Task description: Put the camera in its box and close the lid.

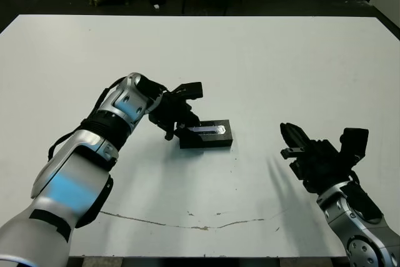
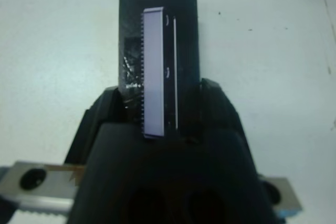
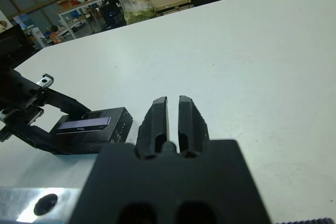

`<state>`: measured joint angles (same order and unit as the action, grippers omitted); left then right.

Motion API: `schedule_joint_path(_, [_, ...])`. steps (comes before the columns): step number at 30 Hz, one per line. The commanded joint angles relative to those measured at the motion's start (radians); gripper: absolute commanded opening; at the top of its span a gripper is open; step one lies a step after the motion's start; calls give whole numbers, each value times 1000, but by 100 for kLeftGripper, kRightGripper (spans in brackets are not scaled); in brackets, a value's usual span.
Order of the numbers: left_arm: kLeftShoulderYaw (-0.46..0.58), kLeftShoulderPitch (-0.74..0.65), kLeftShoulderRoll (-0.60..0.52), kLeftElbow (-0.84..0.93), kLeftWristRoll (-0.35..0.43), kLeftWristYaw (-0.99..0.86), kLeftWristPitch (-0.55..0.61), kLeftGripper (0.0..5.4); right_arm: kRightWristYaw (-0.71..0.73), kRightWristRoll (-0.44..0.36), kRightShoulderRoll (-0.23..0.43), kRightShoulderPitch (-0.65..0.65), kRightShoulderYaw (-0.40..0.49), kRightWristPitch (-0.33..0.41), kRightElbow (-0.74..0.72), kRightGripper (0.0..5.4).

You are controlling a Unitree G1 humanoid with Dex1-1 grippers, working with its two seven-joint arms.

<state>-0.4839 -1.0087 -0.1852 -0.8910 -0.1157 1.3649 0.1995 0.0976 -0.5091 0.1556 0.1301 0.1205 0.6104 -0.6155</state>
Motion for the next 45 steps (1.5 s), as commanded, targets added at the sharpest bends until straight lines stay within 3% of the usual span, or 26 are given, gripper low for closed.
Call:
schedule_joint_path(1, [-28, 14, 55, -28, -31, -5, 0, 210, -6, -5, 2, 11, 12, 14, 3, 0])
schedule_joint_path(9, [-54, -25, 100, -64, -78, -3, 47, 210, 8, -20, 5, 15, 18, 6, 1, 0])
schedule_joint_path(13, [-64, -23, 111, -58, -104, -11, -12, 210, 11, -16, 8, 23, 16, -2, -5, 0])
schedule_joint_path(27, [-89, 36, 50, -52, -151, -6, -296, 537, 0, -22, 11, 18, 18, 16, -15, 0])
schedule_joint_path(43, [-53, 85, 7, -51, -102, 30, -251, 539, 18, -19, 20, 22, 13, 2, -3, 0])
schedule_joint_path(45, [-37, 95, 3, -48, -90, 12, -285, 539, 22, -14, 19, 23, 13, -3, 3, 0])
